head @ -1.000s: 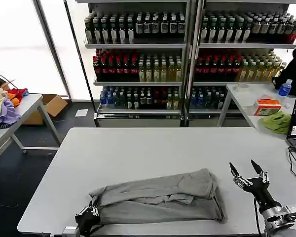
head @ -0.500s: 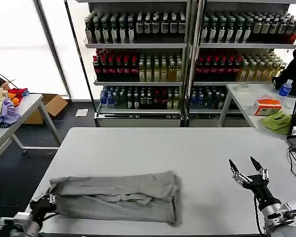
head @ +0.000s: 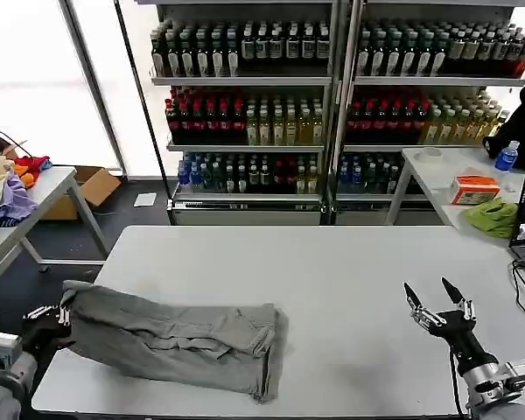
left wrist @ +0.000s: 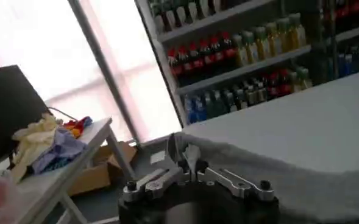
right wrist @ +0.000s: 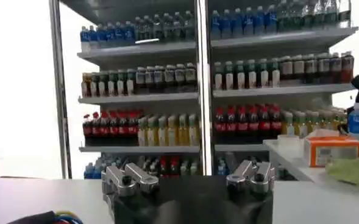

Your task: Fold and organize the clothes.

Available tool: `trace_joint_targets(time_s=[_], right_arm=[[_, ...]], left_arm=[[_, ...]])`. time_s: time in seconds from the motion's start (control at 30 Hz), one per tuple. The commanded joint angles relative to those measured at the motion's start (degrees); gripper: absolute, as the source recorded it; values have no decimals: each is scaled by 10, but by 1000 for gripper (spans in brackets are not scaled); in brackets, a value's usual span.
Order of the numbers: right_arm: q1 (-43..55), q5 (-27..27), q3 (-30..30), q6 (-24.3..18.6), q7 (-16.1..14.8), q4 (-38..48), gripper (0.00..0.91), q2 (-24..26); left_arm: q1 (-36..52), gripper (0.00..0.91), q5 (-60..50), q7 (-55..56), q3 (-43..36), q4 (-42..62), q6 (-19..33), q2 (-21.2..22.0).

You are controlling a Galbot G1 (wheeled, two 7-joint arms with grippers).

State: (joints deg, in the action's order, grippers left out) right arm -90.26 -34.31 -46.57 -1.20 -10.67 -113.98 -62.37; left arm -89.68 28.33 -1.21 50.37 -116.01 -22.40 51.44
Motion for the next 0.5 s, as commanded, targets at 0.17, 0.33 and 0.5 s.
trace_joint_targets(time_s=[0.17,0.33,0.5], right_arm=[[-6,6,0,-1,4,2,907,-13],[-6,11,2,-1,4,7,907,-18],[-6,19,8,0,2,5,907,-23]], left_arm=[[56,0,252,165,-219,-111,-38,-37],[93,0,244,185,-294,-81,-14,-28],[129,0,243,201,-349,-57,-12,0]])
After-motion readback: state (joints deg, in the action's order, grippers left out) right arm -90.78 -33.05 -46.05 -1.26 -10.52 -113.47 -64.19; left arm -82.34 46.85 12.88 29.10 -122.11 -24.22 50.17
